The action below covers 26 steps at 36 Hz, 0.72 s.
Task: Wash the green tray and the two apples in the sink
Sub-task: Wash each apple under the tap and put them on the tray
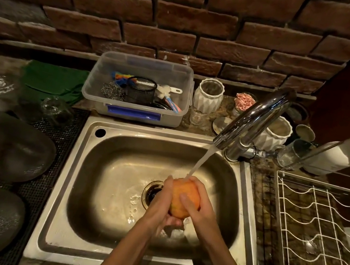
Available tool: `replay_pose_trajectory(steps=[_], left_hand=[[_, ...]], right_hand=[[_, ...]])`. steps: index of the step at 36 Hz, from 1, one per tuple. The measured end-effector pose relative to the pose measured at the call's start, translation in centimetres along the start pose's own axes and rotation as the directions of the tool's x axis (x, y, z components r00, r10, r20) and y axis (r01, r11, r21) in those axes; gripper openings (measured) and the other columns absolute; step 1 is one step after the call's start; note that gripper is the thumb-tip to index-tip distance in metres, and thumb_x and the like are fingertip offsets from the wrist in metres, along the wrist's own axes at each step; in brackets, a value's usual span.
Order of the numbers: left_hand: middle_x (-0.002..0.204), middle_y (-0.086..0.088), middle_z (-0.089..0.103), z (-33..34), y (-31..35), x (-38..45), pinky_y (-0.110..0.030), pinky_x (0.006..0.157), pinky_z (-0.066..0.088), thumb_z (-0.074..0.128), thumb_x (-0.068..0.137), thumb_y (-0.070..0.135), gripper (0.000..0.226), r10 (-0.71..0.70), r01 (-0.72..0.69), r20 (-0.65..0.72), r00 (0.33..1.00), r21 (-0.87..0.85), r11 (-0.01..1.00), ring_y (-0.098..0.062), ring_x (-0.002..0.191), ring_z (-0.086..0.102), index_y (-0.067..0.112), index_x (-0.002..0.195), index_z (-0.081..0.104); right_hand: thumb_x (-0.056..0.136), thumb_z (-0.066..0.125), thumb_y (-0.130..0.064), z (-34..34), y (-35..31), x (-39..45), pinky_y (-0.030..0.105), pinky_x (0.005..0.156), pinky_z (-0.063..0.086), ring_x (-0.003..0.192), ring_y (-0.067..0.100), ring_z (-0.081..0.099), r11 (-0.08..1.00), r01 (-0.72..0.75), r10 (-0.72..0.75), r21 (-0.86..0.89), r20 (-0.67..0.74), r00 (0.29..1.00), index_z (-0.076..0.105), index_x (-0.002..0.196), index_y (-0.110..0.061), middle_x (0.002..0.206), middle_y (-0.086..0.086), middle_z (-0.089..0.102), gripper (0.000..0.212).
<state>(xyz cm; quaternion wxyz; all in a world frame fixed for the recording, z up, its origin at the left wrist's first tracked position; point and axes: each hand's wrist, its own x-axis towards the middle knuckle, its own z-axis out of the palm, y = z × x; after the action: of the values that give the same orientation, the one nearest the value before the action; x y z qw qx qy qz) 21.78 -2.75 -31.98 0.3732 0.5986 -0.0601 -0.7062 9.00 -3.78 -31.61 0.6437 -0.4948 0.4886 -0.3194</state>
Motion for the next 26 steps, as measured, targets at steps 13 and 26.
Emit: replay_pose_trajectory(steps=[13,26], left_hand=[[0.102,0.008,0.065,2.5,-2.5,-0.9,-0.021,0.068,0.046,0.032,0.090,0.069,0.047,0.450,-0.367,-0.218,0.866,0.335,0.868,-0.007,0.090,0.063,0.035,0.105,0.060],[0.136,0.007,0.050,0.0,-3.0,-2.6,-0.049,0.081,0.060,0.055,0.087,0.059,0.042,0.259,-0.231,0.067,0.964,-0.275,0.933,-0.031,0.120,0.061,0.055,0.129,0.055]], right_hand=[[0.097,0.055,-0.044,4.5,-0.1,0.7,0.024,0.075,0.049,0.091,0.003,0.062,0.987,-0.128,0.158,0.095,-0.676,0.720,0.071,0.091,-0.040,0.091,-0.019,0.069,0.017],[0.087,0.059,-0.049,-0.3,-1.0,4.1,0.046,0.080,0.060,0.084,0.033,0.074,0.664,-0.618,0.667,0.421,0.041,0.744,0.069,0.112,-0.006,0.096,0.021,0.075,0.050]])
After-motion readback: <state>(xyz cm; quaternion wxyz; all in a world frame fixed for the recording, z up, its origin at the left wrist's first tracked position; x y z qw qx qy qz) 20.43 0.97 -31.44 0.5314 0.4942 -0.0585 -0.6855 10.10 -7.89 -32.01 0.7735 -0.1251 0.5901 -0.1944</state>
